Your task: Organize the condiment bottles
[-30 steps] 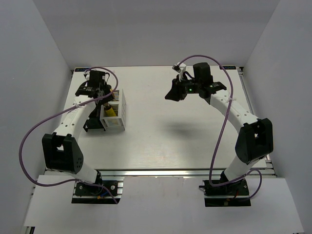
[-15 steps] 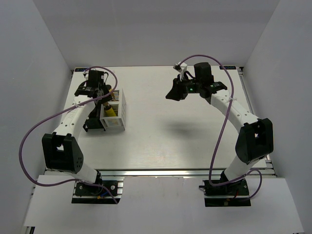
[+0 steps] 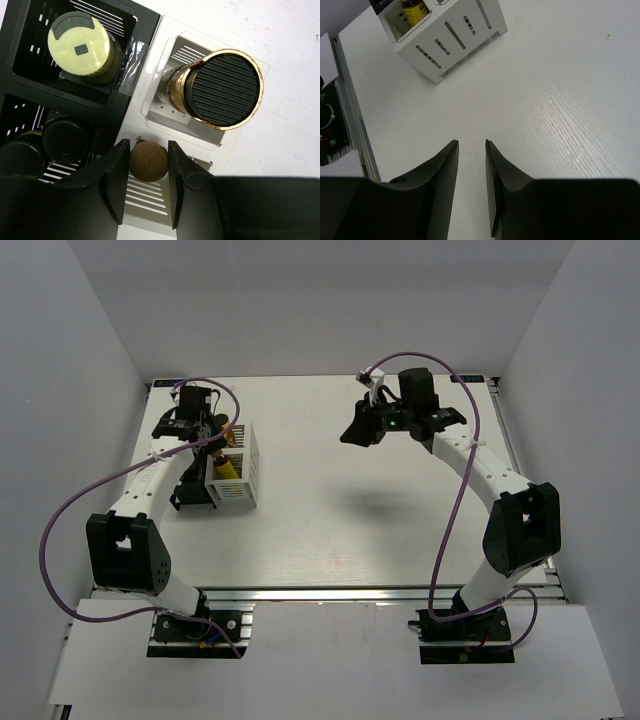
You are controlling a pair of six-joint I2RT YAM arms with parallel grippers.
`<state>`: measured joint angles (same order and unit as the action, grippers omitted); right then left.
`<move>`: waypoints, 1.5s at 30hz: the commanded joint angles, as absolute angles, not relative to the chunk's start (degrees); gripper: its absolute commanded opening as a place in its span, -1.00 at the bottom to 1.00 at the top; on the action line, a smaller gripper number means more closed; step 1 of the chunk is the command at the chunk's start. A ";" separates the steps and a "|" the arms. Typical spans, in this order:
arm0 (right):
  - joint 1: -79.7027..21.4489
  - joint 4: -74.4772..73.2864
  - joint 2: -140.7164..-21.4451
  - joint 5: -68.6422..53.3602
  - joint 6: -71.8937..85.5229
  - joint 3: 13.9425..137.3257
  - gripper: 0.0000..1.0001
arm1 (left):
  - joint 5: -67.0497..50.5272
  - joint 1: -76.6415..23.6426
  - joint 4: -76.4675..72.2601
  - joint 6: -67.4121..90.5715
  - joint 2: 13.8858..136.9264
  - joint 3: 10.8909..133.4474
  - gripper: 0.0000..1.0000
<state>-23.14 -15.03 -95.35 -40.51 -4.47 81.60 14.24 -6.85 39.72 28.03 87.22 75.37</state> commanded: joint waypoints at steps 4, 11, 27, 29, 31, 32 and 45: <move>-22.50 -13.71 -93.78 -41.22 -4.13 81.39 -0.32 | 10.29 -6.50 36.30 26.54 81.92 73.75 -0.40; -22.50 -13.80 -94.39 -41.75 -4.22 81.47 -0.33 | 6.25 -6.59 34.37 25.66 74.36 67.86 -0.42; -22.50 -14.33 -94.75 -41.75 -4.83 81.65 -0.33 | 0.62 -6.59 30.76 23.29 71.10 61.87 0.12; -22.50 -14.06 -94.57 -41.66 -4.75 81.39 -0.33 | 0.09 -6.50 30.76 23.12 71.45 62.05 0.21; -22.50 -14.06 -94.57 -41.57 -4.75 81.30 -0.33 | 0.09 -6.50 30.67 23.12 71.72 62.40 0.25; -22.50 -14.15 -94.48 -41.66 -4.83 81.30 -0.33 | 0.09 -6.59 30.76 22.94 71.72 62.49 0.26; -22.41 -15.20 -94.57 -41.75 -6.50 82.09 0.07 | -2.44 -6.59 33.75 20.74 67.42 69.17 0.67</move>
